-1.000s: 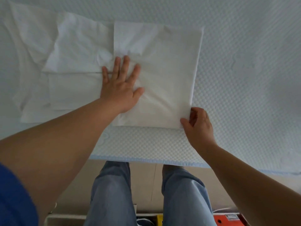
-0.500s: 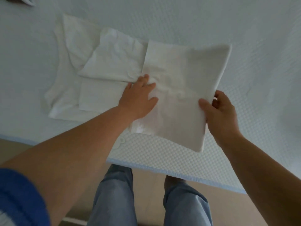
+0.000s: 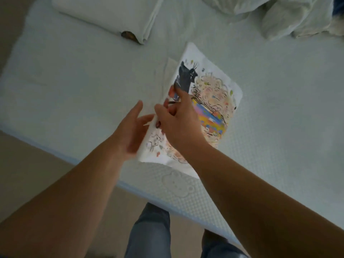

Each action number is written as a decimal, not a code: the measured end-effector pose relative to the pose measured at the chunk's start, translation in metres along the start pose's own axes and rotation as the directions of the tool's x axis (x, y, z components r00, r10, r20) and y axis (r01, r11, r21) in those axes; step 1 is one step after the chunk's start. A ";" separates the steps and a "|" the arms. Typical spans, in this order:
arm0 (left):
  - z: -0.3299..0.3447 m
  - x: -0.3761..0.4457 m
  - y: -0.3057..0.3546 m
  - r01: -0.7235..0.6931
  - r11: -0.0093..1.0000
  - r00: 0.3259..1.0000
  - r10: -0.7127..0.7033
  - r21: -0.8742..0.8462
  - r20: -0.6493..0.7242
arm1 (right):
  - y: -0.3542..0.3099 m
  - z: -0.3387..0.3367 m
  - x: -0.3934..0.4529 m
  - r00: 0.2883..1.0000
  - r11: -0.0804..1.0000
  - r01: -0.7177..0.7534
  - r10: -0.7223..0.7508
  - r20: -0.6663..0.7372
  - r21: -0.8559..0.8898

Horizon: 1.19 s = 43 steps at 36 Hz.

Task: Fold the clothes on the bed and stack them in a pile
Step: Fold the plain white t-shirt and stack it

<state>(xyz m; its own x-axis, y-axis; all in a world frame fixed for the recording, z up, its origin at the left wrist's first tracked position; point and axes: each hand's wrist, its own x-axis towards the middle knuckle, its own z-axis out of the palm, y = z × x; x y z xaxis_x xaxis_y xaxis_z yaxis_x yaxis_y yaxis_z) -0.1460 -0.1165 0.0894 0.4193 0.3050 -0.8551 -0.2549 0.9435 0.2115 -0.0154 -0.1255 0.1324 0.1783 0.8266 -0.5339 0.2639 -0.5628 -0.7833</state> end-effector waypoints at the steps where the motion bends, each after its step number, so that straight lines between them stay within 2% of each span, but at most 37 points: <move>1: -0.011 -0.002 0.006 0.002 1.000 1.000 -0.002 -0.005 0.020 | 0.000 0.016 0.008 0.998 1.000 -0.017 0.018 0.061 -0.014; 3: -0.030 -0.003 0.015 0.011 0.997 0.997 -0.006 0.070 -0.081 | 0.005 0.043 0.019 0.986 0.997 -0.045 0.055 0.158 -0.064; 5: -0.042 0.003 0.017 0.007 0.952 0.957 0.082 0.305 -0.278 | 0.014 0.058 0.023 0.978 0.986 -0.046 0.078 0.193 -0.163; 6: -0.046 0.008 0.016 0.015 0.900 0.932 0.145 0.437 -0.331 | 0.020 0.061 0.022 0.980 0.974 -0.030 0.073 0.187 -0.224; 7: -0.048 0.013 0.015 0.021 0.821 0.913 0.216 0.570 -0.345 | 0.027 0.062 0.019 0.985 0.957 -0.007 0.057 0.165 -0.289; 9: -0.050 0.023 0.012 -0.002 0.594 0.884 0.377 0.804 -0.276 | 0.045 0.055 0.011 0.997 0.917 0.035 -0.004 0.078 -0.398; 10: -0.051 0.026 0.012 -0.025 0.502 0.867 0.442 0.865 -0.231 | 0.054 0.051 0.007 0.999 0.889 0.041 -0.034 0.023 -0.456; 12: -0.047 0.029 0.009 -0.060 0.401 0.825 0.535 0.914 -0.180 | 0.071 0.034 -0.001 0.993 0.834 0.024 -0.084 -0.084 -0.552; 15: -0.051 0.024 0.004 -0.124 0.404 0.794 0.589 0.906 -0.154 | 0.092 0.009 -0.006 0.987 0.731 -0.050 -0.068 -0.145 -0.681; 19: -0.056 0.016 -0.006 -0.174 0.426 0.767 0.624 0.888 -0.149 | 0.114 -0.007 -0.010 0.998 0.554 -0.004 -0.046 -0.035 -0.832; 25: -0.065 0.030 -0.013 -0.090 0.483 0.734 0.623 0.871 -0.270 | 0.123 -0.002 0.002 0.995 0.431 0.061 0.050 0.092 -0.900; 27: -0.063 0.034 -0.015 -0.058 0.465 0.706 0.644 0.883 -0.293 | 0.120 -0.005 0.004 0.993 0.426 0.074 0.056 0.108 -0.902; 30: -0.058 0.030 -0.021 -0.057 0.472 0.658 0.680 0.880 -0.322 | 0.110 -0.017 0.005 0.992 0.487 0.128 -0.063 0.111 -0.864; 32: -0.056 0.024 -0.026 -0.061 0.478 0.639 0.693 0.876 -0.334 | 0.104 -0.029 0.009 0.990 0.523 0.105 -0.135 0.040 -0.846; 34: -0.053 0.018 -0.030 -0.048 0.441 0.607 0.725 0.896 -0.324 | 0.102 -0.043 0.021 0.988 0.542 0.047 -0.151 -0.043 -0.839; 36: -0.051 0.017 -0.034 0.014 0.283 0.552 0.798 0.959 -0.243 | 0.105 -0.058 0.035 0.987 0.516 0.001 -0.141 -0.084 -0.857; 38: -0.046 0.021 -0.040 0.048 0.052 0.532 0.844 0.998 -0.070 | 0.114 -0.066 0.049 0.990 0.478 -0.012 -0.121 -0.080 -0.878; 39: -0.042 0.025 -0.043 0.057 -0.057 0.548 0.836 0.997 0.017 | 0.120 -0.068 0.054 0.992 0.478 -0.006 -0.107 -0.066 -0.878; 41: -0.041 0.039 -0.052 0.103 -0.223 0.636 0.764 0.969 0.108 | 0.132 -0.066 0.061 0.995 0.514 0.015 -0.094 -0.039 -0.857; 43: -0.047 0.054 -0.060 0.165 -0.298 0.715 0.693 0.940 0.094 | 0.142 -0.065 0.065 0.994 0.539 0.033 -0.108 -0.031 -0.842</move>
<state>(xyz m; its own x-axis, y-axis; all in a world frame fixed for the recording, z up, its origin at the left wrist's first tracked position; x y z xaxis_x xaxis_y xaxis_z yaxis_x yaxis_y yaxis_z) -0.1490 -0.1626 0.0089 0.2054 0.8837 -0.4205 0.9643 -0.1093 0.2413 0.0957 -0.1521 0.0072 0.1777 0.8823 -0.4358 0.9459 -0.2753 -0.1718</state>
